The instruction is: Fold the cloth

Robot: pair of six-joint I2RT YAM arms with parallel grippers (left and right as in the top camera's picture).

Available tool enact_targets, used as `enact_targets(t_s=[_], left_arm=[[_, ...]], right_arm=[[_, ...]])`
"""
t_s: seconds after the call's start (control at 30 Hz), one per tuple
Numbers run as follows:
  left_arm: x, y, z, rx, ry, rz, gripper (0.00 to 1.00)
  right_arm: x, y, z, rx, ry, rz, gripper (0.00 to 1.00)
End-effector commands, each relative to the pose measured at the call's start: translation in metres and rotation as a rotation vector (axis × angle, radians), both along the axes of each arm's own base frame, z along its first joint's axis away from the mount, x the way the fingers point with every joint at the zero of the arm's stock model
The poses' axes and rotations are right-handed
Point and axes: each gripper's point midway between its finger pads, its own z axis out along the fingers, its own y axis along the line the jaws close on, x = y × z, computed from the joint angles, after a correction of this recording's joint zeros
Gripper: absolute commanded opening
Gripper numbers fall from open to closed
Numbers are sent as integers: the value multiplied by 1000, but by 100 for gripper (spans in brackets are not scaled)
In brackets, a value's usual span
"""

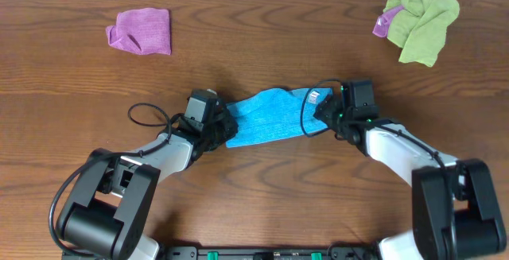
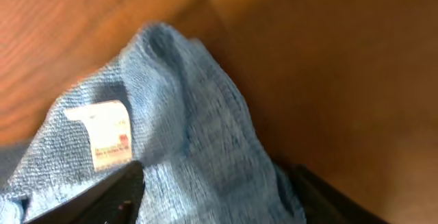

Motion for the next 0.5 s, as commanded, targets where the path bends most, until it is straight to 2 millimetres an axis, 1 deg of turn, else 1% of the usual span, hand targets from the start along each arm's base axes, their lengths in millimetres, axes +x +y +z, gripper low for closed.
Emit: enact_targets(t_s=[0.0,0.03,0.1,0.17,0.2,0.23,0.27,0.37,0.47], left_arm=[[-1,-1,-4,14,7,-17,6],[-1,-1,-4,15,6,-19,6],[-1,-1,-4,18,6,-23,6],[-2,0,-5,19,10,-23,6],[-2,0,-5,21,11,-25,6],[-2,0,-5,22,11,-26,6],[-3,0,-5,22,11,-26,6],[-3,0,-5,22,11,-26,6],[-2,0,-5,23,9,-29,6]], right_arm=[[-22,-2,-40,0,126,-13,63],[-20,-2,-43,-3,119,-5,60],[-15,-1,-44,-15,97,22,48],[-8,0,-40,-37,56,73,34],[-5,1,-38,-47,35,96,20],[-2,1,-37,-54,20,112,9],[-1,2,-36,-59,8,130,1],[1,11,-28,-52,-26,218,1],[4,13,-15,-77,-70,279,1]])
